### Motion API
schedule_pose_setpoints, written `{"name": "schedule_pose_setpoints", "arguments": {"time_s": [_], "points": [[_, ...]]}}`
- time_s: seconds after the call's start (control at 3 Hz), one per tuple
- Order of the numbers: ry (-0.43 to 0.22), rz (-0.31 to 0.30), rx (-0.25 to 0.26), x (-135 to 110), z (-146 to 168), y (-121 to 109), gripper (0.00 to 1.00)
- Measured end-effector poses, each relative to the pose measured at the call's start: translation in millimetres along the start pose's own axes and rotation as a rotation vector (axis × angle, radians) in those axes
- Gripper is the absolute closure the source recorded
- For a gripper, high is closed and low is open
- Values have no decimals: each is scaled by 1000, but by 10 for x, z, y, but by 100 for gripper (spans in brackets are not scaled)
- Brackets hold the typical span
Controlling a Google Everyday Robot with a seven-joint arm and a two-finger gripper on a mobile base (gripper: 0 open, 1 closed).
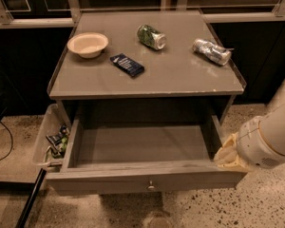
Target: Close top drawer
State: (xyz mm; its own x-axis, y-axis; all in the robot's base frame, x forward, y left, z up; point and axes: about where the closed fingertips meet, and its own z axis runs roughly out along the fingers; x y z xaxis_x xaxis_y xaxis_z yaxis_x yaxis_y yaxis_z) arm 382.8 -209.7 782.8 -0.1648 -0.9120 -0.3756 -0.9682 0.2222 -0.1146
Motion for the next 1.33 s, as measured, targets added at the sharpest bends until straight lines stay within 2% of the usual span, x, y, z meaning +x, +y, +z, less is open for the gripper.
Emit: {"name": "schedule_pose_setpoints", "arguments": {"time_s": [0.33, 0.67, 1.0, 1.33], "points": [[-31, 45, -8, 97, 154, 66, 100], [-102, 81, 4, 253, 539, 157, 100], [-188, 79, 28, 341, 891, 168, 100], [-261, 65, 27, 355, 1187, 147, 100]]}}
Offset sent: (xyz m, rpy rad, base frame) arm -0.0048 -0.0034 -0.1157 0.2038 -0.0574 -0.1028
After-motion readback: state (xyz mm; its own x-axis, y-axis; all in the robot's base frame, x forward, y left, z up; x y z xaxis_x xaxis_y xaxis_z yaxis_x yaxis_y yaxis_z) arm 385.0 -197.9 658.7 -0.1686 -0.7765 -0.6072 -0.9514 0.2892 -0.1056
